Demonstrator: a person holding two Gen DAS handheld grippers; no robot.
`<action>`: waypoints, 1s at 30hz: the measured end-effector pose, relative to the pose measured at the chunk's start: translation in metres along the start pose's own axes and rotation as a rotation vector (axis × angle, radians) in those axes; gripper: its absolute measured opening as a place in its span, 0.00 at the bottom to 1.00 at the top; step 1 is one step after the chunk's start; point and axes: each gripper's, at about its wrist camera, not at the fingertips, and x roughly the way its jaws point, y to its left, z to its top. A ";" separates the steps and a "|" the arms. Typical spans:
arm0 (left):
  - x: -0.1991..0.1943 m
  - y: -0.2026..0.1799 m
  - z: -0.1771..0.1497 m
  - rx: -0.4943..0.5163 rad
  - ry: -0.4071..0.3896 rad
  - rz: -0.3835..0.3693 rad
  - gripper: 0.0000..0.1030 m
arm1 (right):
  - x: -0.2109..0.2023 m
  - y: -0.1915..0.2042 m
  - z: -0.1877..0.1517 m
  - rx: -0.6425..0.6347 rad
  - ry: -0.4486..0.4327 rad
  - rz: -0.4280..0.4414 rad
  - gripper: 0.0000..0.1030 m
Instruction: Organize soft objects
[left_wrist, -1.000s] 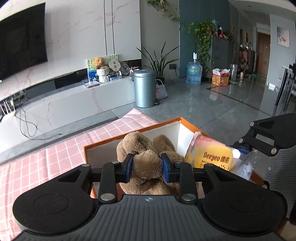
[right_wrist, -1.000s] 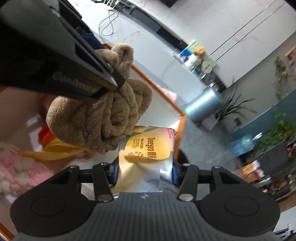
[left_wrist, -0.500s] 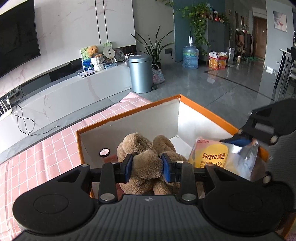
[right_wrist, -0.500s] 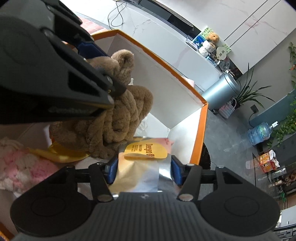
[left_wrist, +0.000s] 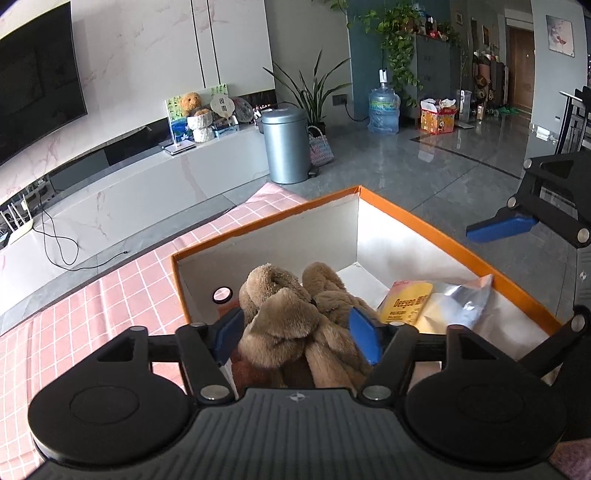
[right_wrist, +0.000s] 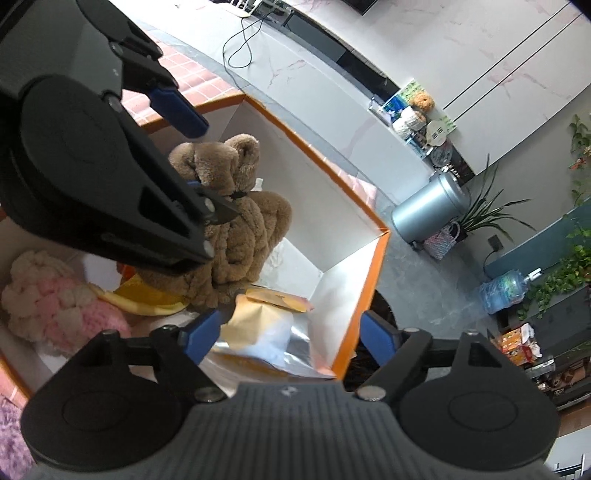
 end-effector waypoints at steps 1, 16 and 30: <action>-0.003 0.000 0.001 -0.004 -0.002 -0.005 0.80 | -0.004 0.000 -0.001 -0.001 -0.003 -0.004 0.81; -0.066 0.004 0.002 -0.066 -0.120 -0.009 0.84 | -0.070 0.001 -0.012 -0.020 -0.053 -0.112 0.93; -0.127 0.008 -0.049 -0.250 -0.371 0.039 0.84 | -0.130 0.038 -0.065 0.612 -0.326 -0.135 0.95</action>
